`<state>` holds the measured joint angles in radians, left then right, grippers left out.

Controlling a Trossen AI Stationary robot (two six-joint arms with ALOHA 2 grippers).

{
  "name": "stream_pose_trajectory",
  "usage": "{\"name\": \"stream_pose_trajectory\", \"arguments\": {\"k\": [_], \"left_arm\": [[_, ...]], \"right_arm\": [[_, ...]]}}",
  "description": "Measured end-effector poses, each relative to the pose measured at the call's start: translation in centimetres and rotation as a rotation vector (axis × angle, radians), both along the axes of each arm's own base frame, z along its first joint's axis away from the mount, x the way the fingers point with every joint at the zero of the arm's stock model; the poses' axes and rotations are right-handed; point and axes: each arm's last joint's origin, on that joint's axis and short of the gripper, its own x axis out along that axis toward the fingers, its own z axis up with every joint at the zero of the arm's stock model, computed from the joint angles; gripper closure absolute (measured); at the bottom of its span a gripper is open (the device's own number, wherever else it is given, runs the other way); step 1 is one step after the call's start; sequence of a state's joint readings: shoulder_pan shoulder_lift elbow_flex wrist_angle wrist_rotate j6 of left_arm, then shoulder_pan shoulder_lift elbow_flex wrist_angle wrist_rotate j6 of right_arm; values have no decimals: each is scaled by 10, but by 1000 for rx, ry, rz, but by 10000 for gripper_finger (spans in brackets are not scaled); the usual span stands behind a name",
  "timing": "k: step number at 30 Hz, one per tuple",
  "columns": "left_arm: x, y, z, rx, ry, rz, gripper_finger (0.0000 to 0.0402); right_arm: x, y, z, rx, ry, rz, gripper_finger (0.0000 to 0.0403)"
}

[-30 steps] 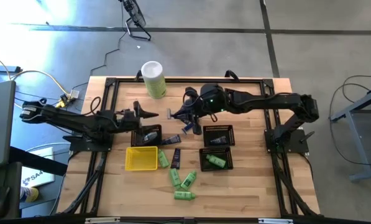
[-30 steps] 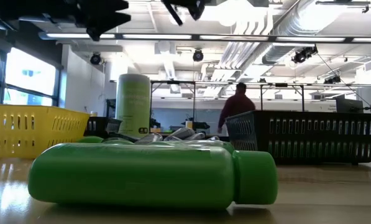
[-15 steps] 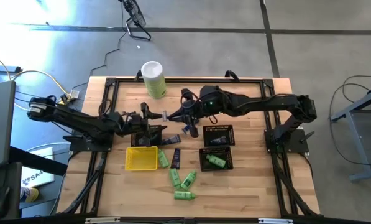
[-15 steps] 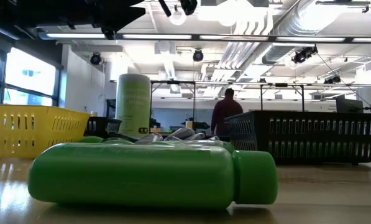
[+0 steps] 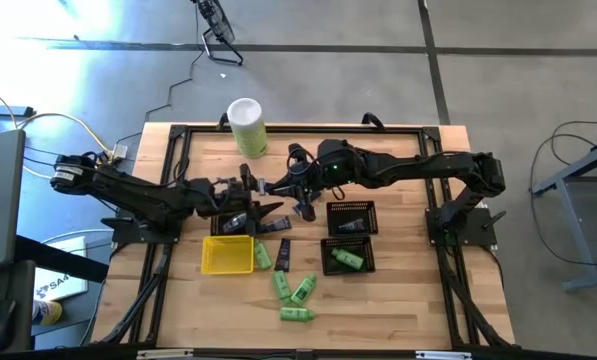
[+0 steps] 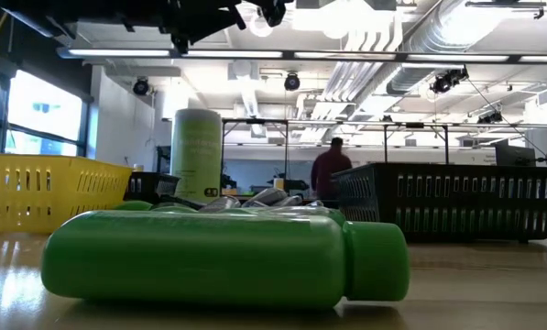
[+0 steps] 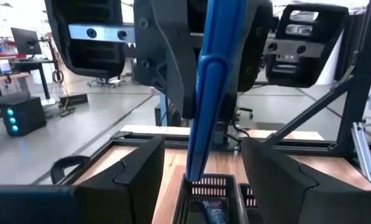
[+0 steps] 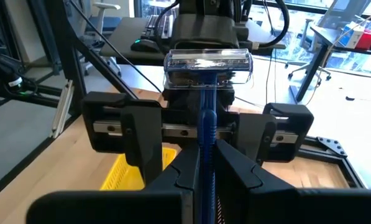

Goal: Pick & Place Travel size toiletries
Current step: Put the bottom blue razor into the yellow bin

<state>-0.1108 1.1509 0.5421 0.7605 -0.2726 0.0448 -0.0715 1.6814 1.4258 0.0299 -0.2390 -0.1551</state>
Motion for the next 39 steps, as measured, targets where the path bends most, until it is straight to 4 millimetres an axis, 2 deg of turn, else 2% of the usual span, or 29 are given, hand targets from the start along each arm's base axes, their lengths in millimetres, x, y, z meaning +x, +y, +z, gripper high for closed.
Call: {"name": "stream_pose_trajectory", "arguments": {"k": [9,19,25,39], "left_arm": [[1,0,0,-21,7,-4,203],[1,0,1,-22,5,-4,316],[1,0,1,-21,6,-2,361],[1,0,1,-22,6,-1,368]], "right_arm": [[0,0,0,1,-1,0,376],[0,0,0,1,0,0,376],[0,0,0,5,3,0,376],[0,0,0,3,4,-1,376]]}}
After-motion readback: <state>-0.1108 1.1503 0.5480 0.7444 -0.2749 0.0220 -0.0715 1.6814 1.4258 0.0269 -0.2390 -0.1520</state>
